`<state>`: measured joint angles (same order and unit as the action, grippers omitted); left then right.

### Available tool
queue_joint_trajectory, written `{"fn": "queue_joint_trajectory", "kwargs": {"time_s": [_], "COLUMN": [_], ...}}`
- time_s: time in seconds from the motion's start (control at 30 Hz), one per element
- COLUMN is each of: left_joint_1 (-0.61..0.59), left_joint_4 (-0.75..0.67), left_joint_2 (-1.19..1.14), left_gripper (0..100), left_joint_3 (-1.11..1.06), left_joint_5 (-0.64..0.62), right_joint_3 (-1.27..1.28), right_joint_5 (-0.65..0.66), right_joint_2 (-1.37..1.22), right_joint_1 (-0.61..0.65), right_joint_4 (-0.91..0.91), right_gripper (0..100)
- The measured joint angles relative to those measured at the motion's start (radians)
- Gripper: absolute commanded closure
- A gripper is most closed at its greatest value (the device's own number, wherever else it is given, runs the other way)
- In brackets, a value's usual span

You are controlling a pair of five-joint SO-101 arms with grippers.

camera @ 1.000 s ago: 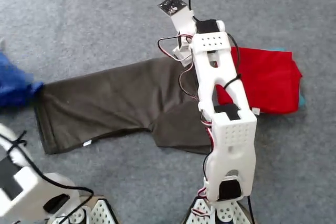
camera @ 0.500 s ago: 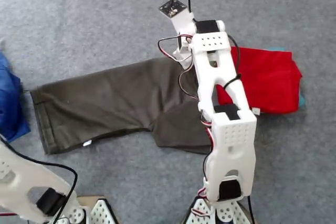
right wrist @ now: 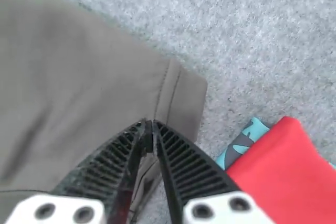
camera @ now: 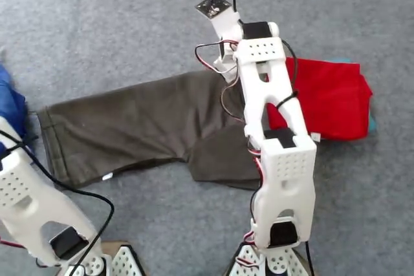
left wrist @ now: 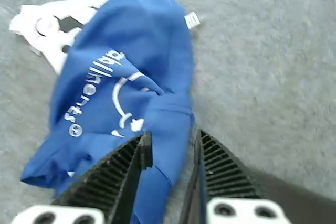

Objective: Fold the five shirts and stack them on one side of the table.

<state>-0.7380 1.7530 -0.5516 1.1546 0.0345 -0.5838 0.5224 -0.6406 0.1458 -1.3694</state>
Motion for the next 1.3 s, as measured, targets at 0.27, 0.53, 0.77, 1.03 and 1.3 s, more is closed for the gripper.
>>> {"fn": "queue_joint_trajectory", "kwargs": {"time_s": [0.27, 0.53, 0.77, 1.03, 1.3], "left_joint_1": [0.051, -0.094, -0.173, -0.198, -0.086], "left_joint_4": [-0.098, -0.491, -0.588, -0.503, -0.095], "left_joint_2": [-0.021, -0.186, -0.249, -0.298, -0.298], "left_gripper": [85, 85, 76, 76, 76], "left_joint_3": [-0.359, -0.606, -0.443, -0.218, 0.153], "left_joint_5": [0.000, -0.002, -0.121, -0.123, -0.060], "right_joint_3": [0.000, 0.000, 0.000, 0.000, 0.000], "right_joint_5": [0.000, 0.000, 0.000, 0.000, 0.000], "right_joint_2": [0.000, 0.000, 0.000, 0.000, 0.000], "right_joint_1": [0.000, 0.000, 0.000, 0.000, 0.000], "right_joint_4": [0.000, 0.000, 0.000, 0.000, 0.000], "right_gripper": [98.4, 98.4, 98.4, 98.4, 98.4]}}
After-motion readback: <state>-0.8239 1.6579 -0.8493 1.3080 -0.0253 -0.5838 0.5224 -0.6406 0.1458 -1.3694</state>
